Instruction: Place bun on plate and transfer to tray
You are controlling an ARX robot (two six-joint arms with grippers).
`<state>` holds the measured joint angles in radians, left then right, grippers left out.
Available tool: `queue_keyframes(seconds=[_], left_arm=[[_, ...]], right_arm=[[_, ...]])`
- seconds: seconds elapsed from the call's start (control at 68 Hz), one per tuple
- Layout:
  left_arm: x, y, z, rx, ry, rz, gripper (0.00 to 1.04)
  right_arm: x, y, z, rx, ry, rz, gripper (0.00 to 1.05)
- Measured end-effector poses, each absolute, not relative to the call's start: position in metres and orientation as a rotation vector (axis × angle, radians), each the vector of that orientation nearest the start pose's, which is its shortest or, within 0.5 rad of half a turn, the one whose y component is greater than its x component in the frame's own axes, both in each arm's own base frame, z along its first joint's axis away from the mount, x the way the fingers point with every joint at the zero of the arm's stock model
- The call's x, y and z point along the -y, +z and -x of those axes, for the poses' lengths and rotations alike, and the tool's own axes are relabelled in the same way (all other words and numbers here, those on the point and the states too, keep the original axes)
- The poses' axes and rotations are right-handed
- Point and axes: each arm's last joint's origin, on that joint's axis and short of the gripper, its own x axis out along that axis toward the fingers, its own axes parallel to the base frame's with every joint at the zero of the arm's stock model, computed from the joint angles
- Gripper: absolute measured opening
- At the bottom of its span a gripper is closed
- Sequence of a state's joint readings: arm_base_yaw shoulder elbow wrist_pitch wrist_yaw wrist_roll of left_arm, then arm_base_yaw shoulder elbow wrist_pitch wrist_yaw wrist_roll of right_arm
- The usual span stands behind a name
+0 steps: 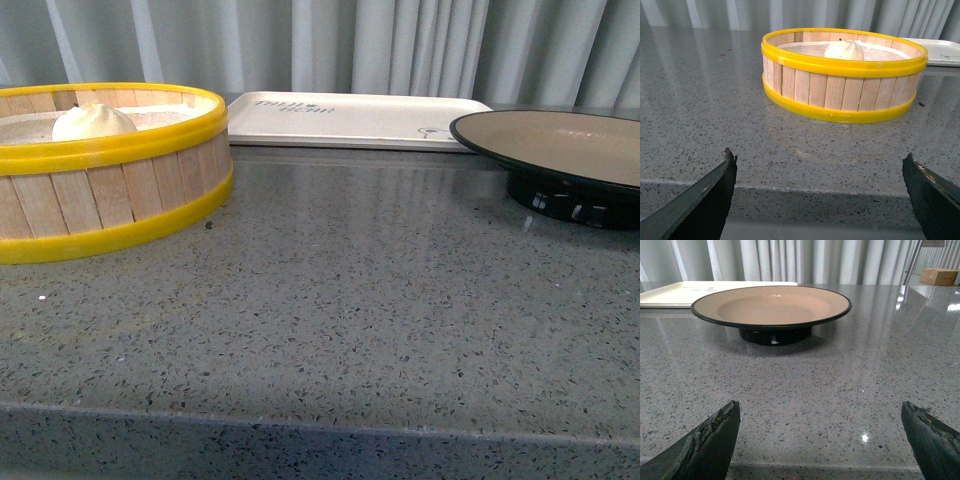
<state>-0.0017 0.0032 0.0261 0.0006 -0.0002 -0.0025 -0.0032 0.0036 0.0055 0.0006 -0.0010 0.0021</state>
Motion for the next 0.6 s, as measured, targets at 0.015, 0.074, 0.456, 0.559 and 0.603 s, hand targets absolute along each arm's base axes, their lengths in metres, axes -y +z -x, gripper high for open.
queue_keyframes(seconds=[0.015, 0.074, 0.456, 0.559, 0.603], left_arm=[[0.0002, 0.1722, -0.0962, 0.023, -0.002, 0.003, 0.98], [0.0002, 0.1722, -0.0962, 0.023, -0.002, 0.003, 0.98], [0.0002, 0.1722, -0.0962, 0.023, -0.002, 0.003, 0.98], [0.0002, 0.1722, -0.0962, 0.023, -0.002, 0.003, 0.98], [0.0002, 0.1722, -0.0962, 0.023, -0.002, 0.003, 0.98]], right_arm=[[0.0003, 0.1652, -0.0976, 0.002, -0.002, -0.002, 0.96], [0.0003, 0.1652, -0.0976, 0.002, -0.002, -0.002, 0.96], [0.0003, 0.1652, -0.0976, 0.002, -0.002, -0.002, 0.96], [0.0003, 0.1652, -0.0976, 0.002, -0.002, -0.002, 0.96], [0.0003, 0.1652, -0.0976, 0.002, -0.002, -0.002, 0.96]])
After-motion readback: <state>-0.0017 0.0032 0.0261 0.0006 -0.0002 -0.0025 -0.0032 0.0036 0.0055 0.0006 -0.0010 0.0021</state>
